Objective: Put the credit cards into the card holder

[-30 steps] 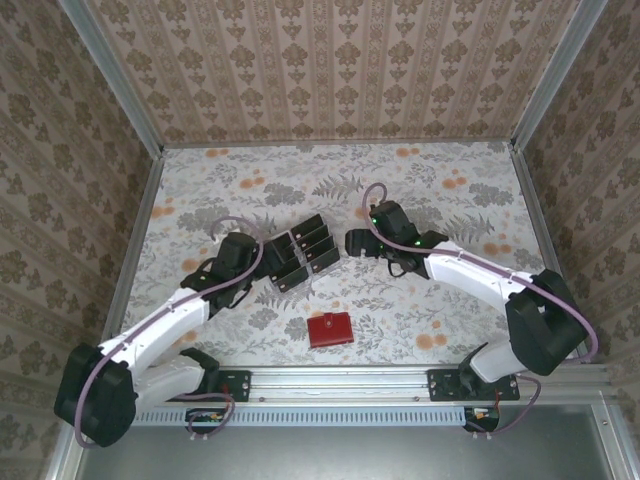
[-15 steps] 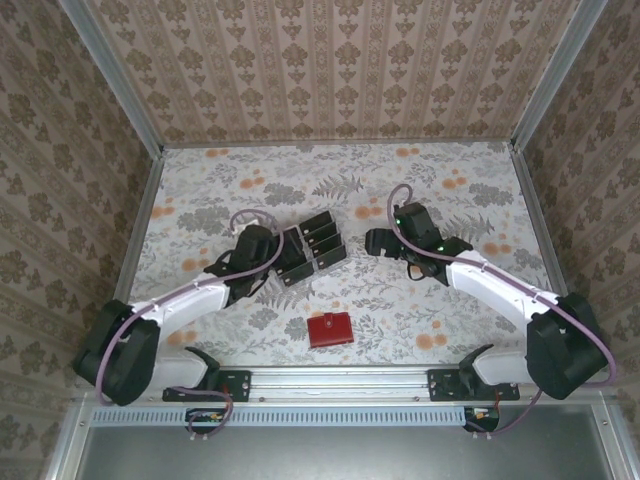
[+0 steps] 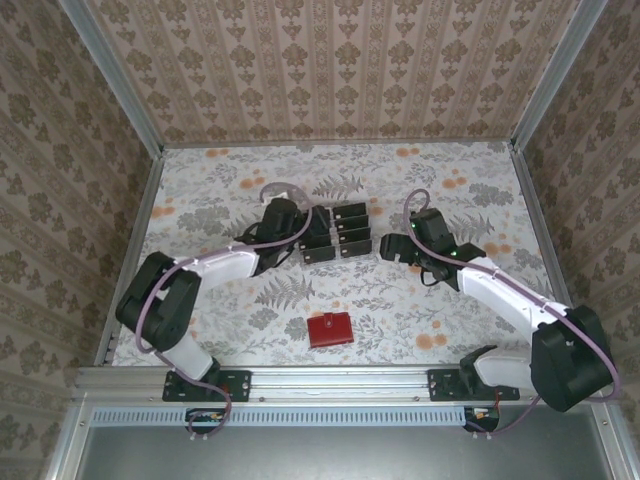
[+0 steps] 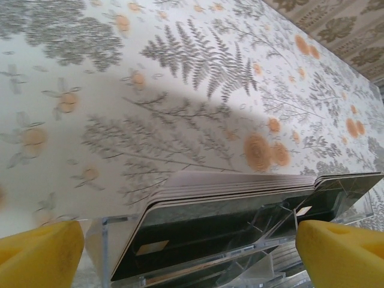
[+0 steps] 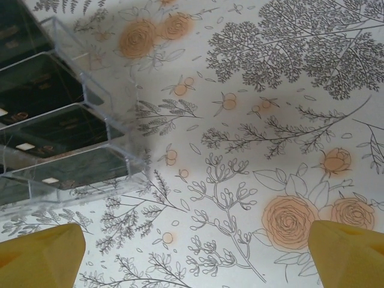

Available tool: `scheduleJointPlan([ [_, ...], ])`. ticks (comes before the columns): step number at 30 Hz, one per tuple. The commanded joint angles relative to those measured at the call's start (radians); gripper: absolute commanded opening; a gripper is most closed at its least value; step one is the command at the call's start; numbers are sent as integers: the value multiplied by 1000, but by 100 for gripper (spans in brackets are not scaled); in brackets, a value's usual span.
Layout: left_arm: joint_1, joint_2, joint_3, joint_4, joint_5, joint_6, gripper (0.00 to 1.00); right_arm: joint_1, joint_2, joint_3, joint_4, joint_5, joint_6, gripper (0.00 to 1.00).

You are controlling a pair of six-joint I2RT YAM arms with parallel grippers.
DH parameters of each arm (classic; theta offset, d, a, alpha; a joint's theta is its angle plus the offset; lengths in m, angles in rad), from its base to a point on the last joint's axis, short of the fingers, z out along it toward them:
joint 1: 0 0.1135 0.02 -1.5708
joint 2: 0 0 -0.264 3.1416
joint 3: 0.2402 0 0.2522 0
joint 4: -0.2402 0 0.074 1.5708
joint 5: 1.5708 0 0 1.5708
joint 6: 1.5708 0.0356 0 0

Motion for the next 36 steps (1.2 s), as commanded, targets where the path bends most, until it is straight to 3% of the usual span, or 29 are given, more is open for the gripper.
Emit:
scheduleJointPlan([
  [1,-29,55,63,61,36,9,100,-13,-41,-18,-42,-20,20,99],
  [8,-59,130,147,75,40,4,100,-16,-79,-28,-81,-29,30,100],
  [17,13,-65,55,-93,32,25,100,40,-192,-21,-198,-149,51,97],
  [22,56,-179,6,-227,49,47,100,193,-260,-39,-296,-75,153,93],
  [28,89,-297,-35,-389,93,95,100,431,-301,-126,-273,51,367,91],
  [36,146,-448,-136,-497,145,131,100,728,-157,-137,-202,196,538,90],
])
